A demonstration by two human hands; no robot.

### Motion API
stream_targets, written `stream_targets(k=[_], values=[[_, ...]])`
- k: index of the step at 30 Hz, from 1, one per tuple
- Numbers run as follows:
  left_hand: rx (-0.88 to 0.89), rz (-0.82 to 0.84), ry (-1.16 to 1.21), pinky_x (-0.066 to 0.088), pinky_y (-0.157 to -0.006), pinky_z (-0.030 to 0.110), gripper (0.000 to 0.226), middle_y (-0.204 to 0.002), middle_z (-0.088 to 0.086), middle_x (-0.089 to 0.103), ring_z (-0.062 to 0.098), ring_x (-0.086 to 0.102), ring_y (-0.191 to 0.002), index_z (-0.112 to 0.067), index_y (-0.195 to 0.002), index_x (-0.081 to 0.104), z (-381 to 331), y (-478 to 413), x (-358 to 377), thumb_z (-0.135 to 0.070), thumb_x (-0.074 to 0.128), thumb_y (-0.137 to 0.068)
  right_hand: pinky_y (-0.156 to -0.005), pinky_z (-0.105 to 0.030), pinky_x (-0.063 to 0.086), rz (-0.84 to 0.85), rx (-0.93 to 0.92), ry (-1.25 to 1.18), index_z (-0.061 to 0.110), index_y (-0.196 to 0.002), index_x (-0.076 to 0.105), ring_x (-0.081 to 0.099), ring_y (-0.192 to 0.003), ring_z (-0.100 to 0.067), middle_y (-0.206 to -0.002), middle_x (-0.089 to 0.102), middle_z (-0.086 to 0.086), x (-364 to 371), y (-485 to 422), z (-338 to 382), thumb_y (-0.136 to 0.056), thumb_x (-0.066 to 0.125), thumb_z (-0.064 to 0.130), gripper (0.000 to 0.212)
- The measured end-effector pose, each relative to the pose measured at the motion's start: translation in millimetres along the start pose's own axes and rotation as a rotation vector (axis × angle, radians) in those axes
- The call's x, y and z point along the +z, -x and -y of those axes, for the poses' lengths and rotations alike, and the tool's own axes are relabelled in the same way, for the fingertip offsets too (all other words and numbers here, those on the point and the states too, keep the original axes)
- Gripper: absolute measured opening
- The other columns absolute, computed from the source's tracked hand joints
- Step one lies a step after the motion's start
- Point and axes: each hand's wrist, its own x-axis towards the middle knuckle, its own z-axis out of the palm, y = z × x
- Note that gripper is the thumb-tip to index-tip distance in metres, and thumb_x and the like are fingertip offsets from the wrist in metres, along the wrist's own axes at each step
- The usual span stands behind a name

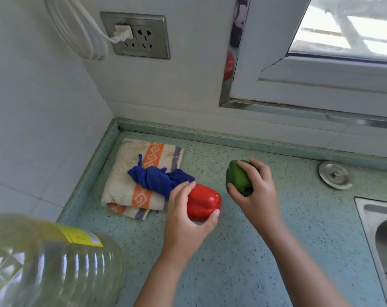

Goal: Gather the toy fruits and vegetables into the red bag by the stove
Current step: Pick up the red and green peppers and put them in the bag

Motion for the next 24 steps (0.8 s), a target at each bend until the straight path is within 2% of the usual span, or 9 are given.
stream_targets(k=[6, 10, 13, 15, 19, 24], values=[[-0.035, -0.08, -0.009, 0.032, -0.09, 0.003, 0.07, -0.13, -0.003, 0.041, -0.001, 0.036, -0.119, -0.024, -0.126, 0.044, -13.1, 51.8, -24.3, -0.052, 0.063, -0.065, -0.09, -0.028, 0.037, 0.069, -0.074, -0.078, 0.015, -0.121, 0.056, 0.041, -0.12, -0.019, -0.131, 0.043, -0.008, -25.9, 51.5, 39.6, -0.072, 0.076, 0.017, 0.053], [-0.042, -0.139, -0.013, 0.031, -0.085, 0.001, 0.067, -0.125, -0.004, 0.042, -0.002, 0.038, -0.116, -0.023, -0.123, 0.046, -26.0, 98.4, -38.6, -0.05, 0.063, -0.064, -0.089, -0.026, 0.036, 0.119, -0.152, -0.119, 0.016, -0.12, 0.058, 0.04, -0.117, -0.013, -0.129, 0.045, -0.006, -39.4, 91.3, 62.3, -0.07, 0.078, 0.015, 0.054], [-0.059, -0.192, -0.026, 0.031, -0.084, 0.0, 0.067, -0.124, -0.004, 0.044, 0.001, 0.042, -0.115, -0.022, -0.121, 0.048, -32.7, 132.5, -49.3, -0.05, 0.064, -0.063, -0.088, -0.015, 0.033, 0.163, -0.209, -0.139, 0.018, -0.12, 0.058, 0.04, -0.116, -0.008, -0.129, 0.045, -0.003, -47.6, 118.0, 76.2, -0.07, 0.078, 0.015, 0.055], [-0.085, -0.222, -0.019, 0.033, -0.082, 0.0, 0.066, -0.126, -0.011, 0.042, -0.002, 0.04, -0.115, -0.028, -0.121, 0.045, -37.7, 154.6, -58.5, -0.051, 0.065, -0.062, -0.087, -0.012, 0.032, 0.196, -0.236, -0.16, 0.018, -0.12, 0.057, 0.041, -0.116, -0.009, -0.128, 0.045, 0.0, -51.3, 133.5, 84.8, -0.07, 0.078, 0.016, 0.054], [-0.09, -0.325, -0.064, 0.035, -0.08, 0.0, 0.065, -0.125, -0.02, 0.036, -0.005, 0.038, -0.114, -0.033, -0.12, 0.042, -45.3, 196.8, -81.5, -0.054, 0.065, -0.063, -0.088, -0.019, 0.038, 0.274, -0.326, -0.202, 0.019, -0.121, 0.057, 0.041, -0.116, -0.009, -0.127, 0.044, 0.003, -54.1, 164.4, 108.7, -0.07, 0.076, 0.026, 0.055], [-0.108, -0.485, -0.139, 0.039, -0.087, 0.008, 0.063, -0.126, -0.019, 0.039, 0.002, 0.042, -0.115, -0.034, -0.121, 0.042, -46.8, 251.4, -111.5, -0.053, 0.066, -0.066, -0.087, -0.024, 0.041, 0.377, -0.413, -0.235, 0.019, -0.123, 0.056, 0.042, -0.116, -0.011, -0.128, 0.043, 0.005, -50.3, 201.8, 140.4, -0.071, 0.077, 0.021, 0.056]])
